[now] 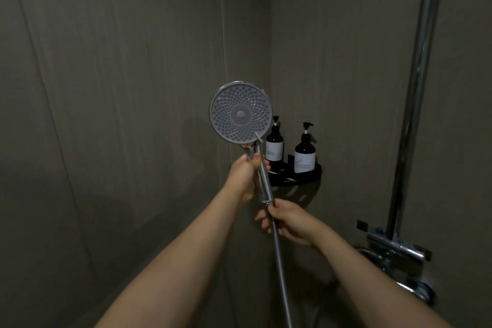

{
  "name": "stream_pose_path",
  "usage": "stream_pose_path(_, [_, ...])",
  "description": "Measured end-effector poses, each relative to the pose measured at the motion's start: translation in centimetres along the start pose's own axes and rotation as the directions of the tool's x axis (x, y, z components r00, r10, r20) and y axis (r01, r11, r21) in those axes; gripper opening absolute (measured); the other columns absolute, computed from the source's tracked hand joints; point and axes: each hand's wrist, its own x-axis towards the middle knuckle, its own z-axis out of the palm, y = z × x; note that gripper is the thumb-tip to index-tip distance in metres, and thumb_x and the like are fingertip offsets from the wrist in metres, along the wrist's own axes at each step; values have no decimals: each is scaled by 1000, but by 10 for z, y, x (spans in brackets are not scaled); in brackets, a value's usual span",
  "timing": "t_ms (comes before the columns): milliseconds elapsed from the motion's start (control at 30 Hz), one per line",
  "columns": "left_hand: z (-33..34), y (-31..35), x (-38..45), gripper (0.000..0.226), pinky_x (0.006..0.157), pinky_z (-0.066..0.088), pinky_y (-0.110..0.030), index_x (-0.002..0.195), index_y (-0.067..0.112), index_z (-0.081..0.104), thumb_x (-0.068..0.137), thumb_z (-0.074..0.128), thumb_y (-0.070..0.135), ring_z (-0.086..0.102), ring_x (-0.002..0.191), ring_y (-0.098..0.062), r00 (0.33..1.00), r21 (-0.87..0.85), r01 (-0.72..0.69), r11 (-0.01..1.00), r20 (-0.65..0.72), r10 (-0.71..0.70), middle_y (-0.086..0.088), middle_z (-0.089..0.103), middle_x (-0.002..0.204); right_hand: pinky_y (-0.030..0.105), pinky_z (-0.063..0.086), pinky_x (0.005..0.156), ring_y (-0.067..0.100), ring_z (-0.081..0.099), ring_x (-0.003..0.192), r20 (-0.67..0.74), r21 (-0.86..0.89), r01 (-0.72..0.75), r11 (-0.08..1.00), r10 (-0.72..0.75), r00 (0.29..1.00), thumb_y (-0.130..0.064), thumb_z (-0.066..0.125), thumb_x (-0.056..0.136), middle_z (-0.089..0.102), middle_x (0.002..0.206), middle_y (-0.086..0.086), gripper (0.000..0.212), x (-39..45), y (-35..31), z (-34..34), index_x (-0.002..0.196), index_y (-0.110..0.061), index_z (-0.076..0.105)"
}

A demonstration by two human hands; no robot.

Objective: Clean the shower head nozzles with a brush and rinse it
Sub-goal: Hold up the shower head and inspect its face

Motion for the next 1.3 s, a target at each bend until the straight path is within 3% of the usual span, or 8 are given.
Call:
stream_pose_path(133, [4, -4, -4, 23, 67, 44, -26, 77, 12, 50, 98, 40, 13, 52, 68, -13, 999, -49, 6, 999, -33, -8, -4, 54, 74, 21, 44, 60, 7, 53, 58, 58, 74, -89, 993, 85, 995, -9, 37, 97, 57, 71, 1, 23, -6, -5, -5, 88, -10, 57])
stream_pose_path(233, [10, -6, -2, 22, 68, 45, -26, 77, 13, 50, 97, 43, 14, 54, 69, -13, 991, -95, -7, 995, -130, -6, -4, 55, 74, 21, 37, 55, 5, 45, 53, -158, -350, 1, 937, -61, 986, -10, 42, 96, 49, 69, 0, 21, -3, -4, 8, 77, -16, 49])
stream_pose_path(333, [17, -9, -1, 20, 69, 46, -26, 77, 13, 51, 96, 45, 15, 55, 70, -13, 985, -107, -25, 994, -175, 6, -3, 57, 74, 24, 37, 69, 10, 51, 75, -364, -598, 15, 801, -289, 885, -15, 47, 95, 52, 83, -3, 5, -5, 2, 16, 94, -14, 52])
stream_pose_path(433, [16, -9, 1, 19, 74, 46, -29, 78, 14, 52, 96, 46, 16, 56, 72, -14, 986, -68, -22, 997, -165, 10, -2, 57, 75, 21, 38, 61, 8, 50, 70, -288, -488, 82, 869, -249, 925, -15, 44, 96, 52, 79, -5, 14, -6, 5, 15, 84, -20, 49])
stream_pose_path(600, [11, -11, 5, 21, 73, 45, -27, 77, 12, 52, 97, 44, 13, 55, 71, -14, 989, -118, -13, 993, -147, -4, -4, 56, 75, 20, 44, 63, 12, 58, 76, -116, 30, 27, 999, -23, 993, -11, 34, 99, 61, 85, 1, 24, -12, 1, -5, 95, -17, 58])
stream_pose_path(933, [14, -13, 3, 21, 69, 45, -25, 77, 12, 50, 97, 43, 12, 54, 70, -14, 989, -107, -38, 994, -146, 22, -4, 55, 75, 17, 43, 47, 13, 53, 56, -298, -144, 78, 986, -119, 947, 6, 58, 84, 55, 68, 8, 25, 1, 12, -3, 78, -13, 43])
stream_pose_path(1133, [11, -8, 4, 21, 72, 45, -27, 77, 12, 51, 97, 44, 14, 54, 70, -14, 991, -110, -18, 994, -131, 3, -4, 55, 75, 15, 42, 50, 6, 53, 54, -179, 110, 94, 989, -73, 981, -13, 34, 99, 59, 74, 4, 25, -1, 9, -2, 91, -13, 58])
stream_pose_path(1300, [12, -11, 3, 21, 72, 44, -27, 77, 13, 52, 96, 45, 13, 54, 70, -14, 992, -118, -27, 993, -126, 12, -3, 55, 74, 14, 40, 49, 6, 51, 57, -225, -81, 99, 992, -115, 968, -5, 44, 95, 60, 74, 4, 18, -1, 7, 1, 81, -13, 53])
